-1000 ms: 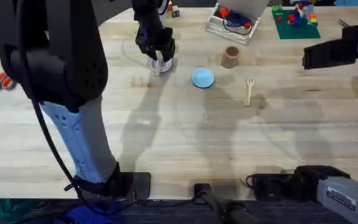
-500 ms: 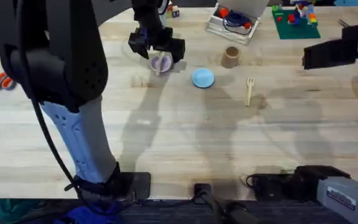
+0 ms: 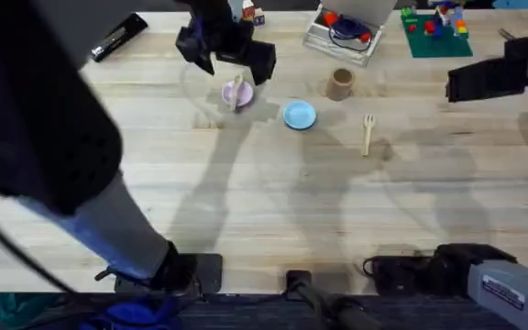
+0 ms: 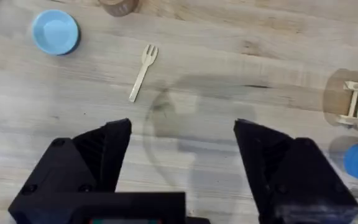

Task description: Pick up a utensil and set it on the pink plate, then put the other utensil in the container.

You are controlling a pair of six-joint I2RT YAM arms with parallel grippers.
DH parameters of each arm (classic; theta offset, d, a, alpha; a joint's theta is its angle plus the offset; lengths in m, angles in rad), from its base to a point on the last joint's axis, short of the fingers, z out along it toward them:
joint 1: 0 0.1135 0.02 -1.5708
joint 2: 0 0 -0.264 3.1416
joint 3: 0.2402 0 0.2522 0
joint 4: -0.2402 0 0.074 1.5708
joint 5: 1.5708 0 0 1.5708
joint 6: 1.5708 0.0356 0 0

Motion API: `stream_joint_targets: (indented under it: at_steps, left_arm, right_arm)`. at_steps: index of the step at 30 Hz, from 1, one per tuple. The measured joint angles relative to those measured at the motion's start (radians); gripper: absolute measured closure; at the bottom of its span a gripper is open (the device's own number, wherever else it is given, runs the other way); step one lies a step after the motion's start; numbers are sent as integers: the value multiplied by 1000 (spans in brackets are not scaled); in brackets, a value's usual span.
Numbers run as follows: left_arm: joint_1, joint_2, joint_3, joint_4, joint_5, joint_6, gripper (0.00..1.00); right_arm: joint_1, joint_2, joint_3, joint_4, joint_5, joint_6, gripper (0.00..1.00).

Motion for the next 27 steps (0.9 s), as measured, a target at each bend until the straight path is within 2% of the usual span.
stream_joint_targets:
  at_steps: [10,14,15,18,23,27]
  left_arm:
    - [-7,-96,2,-151,72,48,6]
    - [-7,-158,-4,-169,87,57,6]
    - [-7,-296,-88,-125,103,62,5]
    - [-6,-419,-211,-84,113,63,5]
    - [-6,-575,-405,-4,118,52,6]
    - [-6,-656,-478,56,103,17,6]
  right_arm:
    - [0,0,0,0,0,0,7]
    - [0,0,0,0,0,0,5]
    - [0,0,0,0,0,0,5]
    - [0,0,0,0,0,0,6]
    - [0,0,0,0,0,0,6]
    - [0,0,0,0,0,0,6]
